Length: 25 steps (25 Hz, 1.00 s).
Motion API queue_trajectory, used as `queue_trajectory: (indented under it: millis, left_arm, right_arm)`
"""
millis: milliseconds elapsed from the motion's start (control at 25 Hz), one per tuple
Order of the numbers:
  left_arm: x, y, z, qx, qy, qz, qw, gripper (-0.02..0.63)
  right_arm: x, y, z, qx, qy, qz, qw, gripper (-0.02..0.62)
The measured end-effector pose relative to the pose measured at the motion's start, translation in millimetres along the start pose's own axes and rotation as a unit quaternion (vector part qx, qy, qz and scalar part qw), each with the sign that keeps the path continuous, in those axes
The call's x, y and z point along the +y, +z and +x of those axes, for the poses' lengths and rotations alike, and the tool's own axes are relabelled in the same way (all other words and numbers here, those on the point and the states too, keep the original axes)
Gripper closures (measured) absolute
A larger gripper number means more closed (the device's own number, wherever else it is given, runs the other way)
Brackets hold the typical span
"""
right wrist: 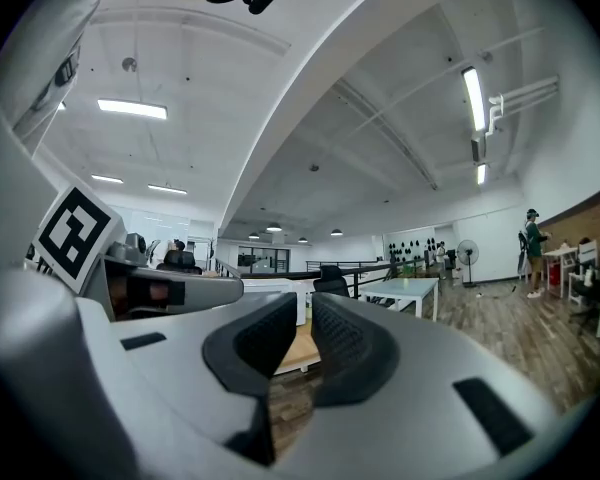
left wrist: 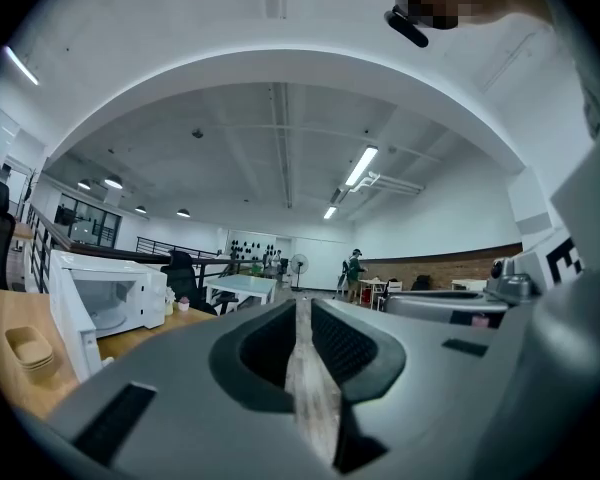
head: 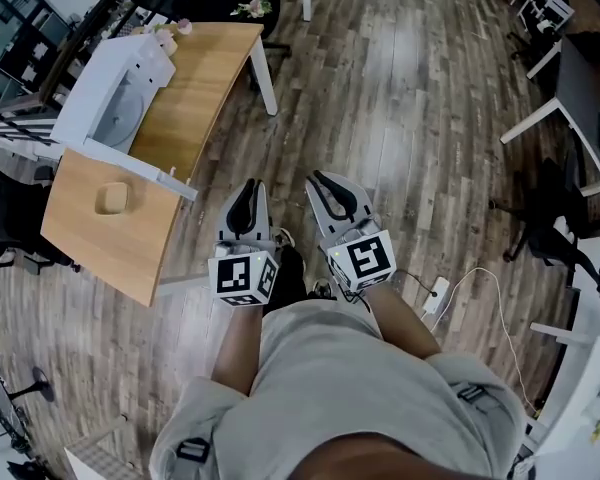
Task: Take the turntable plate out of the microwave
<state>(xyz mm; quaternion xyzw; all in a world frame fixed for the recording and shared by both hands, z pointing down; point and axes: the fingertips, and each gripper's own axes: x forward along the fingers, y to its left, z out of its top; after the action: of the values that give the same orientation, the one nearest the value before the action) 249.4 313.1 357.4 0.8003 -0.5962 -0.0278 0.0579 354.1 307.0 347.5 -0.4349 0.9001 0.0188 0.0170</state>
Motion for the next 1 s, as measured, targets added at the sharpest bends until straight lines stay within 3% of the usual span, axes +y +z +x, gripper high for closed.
queue_trajectory:
  millis: [440, 720, 1000]
  left_arm:
    - [49, 5, 116, -0.012, -0.022, -0.018, 0.9995, 0.546]
    - [111, 20, 196, -0.001, -0.02, -0.021, 0.9996, 0.548]
    - [184, 36, 250, -0.009, 0.006, -0.019, 0.9998, 0.548]
  right_arm:
    - [-55, -14, 100, 0.015, -0.011, -0.009, 1.0, 0.545]
    - [-79, -20, 199, 0.035, -0.001, -0.007, 0.999, 0.543]
    - [-88, -19, 298, 0.027, 0.028, -0.012, 0.999, 0.541]
